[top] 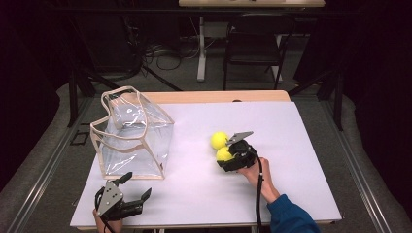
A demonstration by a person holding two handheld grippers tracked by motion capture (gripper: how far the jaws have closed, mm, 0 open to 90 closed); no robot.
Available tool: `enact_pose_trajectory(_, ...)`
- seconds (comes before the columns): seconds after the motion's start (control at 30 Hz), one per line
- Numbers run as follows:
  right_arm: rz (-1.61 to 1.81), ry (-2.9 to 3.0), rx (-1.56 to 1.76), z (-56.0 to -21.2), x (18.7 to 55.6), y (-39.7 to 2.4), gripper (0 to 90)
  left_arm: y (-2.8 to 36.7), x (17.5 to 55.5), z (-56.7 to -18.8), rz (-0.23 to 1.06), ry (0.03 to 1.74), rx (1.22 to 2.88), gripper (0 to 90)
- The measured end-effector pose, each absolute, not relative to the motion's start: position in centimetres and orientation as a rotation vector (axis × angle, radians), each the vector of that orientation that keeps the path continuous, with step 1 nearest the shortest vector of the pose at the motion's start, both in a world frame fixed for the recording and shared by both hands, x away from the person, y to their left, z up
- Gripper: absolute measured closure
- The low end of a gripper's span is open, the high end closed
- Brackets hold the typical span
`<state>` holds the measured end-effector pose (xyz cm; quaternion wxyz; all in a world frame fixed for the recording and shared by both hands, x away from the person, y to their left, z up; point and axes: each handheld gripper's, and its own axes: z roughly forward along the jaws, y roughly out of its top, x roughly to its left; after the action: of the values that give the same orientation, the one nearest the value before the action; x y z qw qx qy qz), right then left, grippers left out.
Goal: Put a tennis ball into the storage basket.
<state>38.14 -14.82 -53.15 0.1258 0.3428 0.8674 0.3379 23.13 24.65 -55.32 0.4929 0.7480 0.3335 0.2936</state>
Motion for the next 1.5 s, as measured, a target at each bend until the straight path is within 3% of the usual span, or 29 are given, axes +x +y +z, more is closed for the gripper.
enact_pose_trajectory(1.5,0.94,2.607,0.854,-49.9,37.0,-11.5,25.7,25.0,23.1,-55.4,0.708,0.831,1.779,16.0)
